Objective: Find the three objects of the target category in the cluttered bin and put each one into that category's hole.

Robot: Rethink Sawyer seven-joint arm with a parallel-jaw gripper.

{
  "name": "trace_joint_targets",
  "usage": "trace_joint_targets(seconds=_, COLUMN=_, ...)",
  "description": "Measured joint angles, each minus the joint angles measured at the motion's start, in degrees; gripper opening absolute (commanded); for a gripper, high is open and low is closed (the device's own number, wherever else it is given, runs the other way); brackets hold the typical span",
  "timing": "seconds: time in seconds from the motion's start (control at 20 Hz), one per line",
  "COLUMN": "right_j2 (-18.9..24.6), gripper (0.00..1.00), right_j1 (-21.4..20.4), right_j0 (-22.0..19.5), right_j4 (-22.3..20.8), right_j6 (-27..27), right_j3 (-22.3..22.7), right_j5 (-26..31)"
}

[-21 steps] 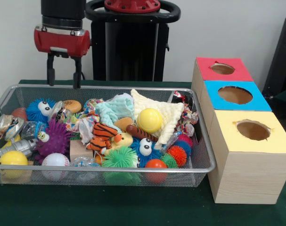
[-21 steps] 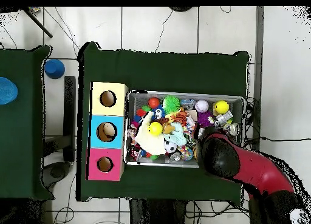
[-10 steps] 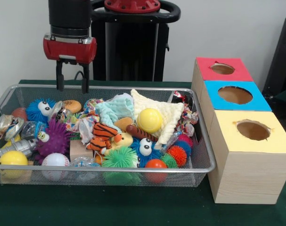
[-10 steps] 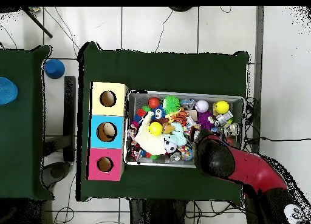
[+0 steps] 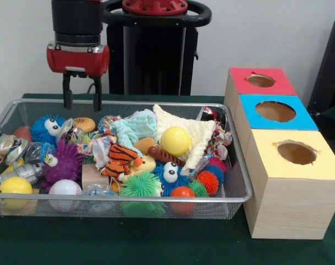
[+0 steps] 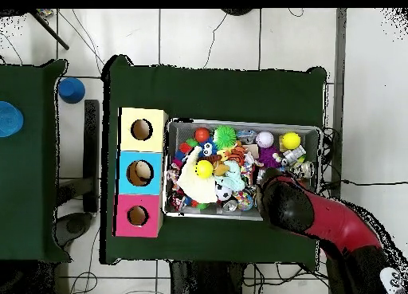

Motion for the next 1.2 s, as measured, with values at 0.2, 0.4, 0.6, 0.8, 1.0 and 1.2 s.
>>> trace_joint_targets(seconds=0.2, right_j2=0.96, gripper=1.00, right_j1=0.08, right_j0=-1.37, right_j4=0.01, right_j6=0.00, right_j3=-0.02, right_j5=-0.01)
trace_joint_targets(seconds=0.4, right_j2=2.03, gripper=1.00, right_j1=0.44, right_j0=-2.85, right_j4=-0.13, right_j6=0.00, right_j3=-0.03, right_j5=-0.01)
trace_joint_targets(seconds=0.6, right_j2=2.80, gripper=1.00, right_j1=1.17, right_j0=-3.62, right_j4=-0.88, right_j6=0.00, right_j3=-0.03, right_j5=-0.02)
trace_joint_targets(seconds=0.8, right_j2=3.41, gripper=1.00, right_j1=2.05, right_j0=-4.87, right_j4=-2.48, right_j6=0.00, right_j3=-0.04, right_j5=-0.39)
trace_joint_targets(seconds=1.0, right_j2=3.96, gripper=1.00, right_j1=2.95, right_j0=-6.20, right_j4=-4.18, right_j6=0.00, right_j3=-0.04, right_j5=-0.98)
trace_joint_targets(seconds=1.2, right_j2=5.35, gripper=1.00, right_j1=4.29, right_j0=-9.20, right_j4=-6.86, right_j6=0.00, right_j3=-0.06, right_j5=-2.29)
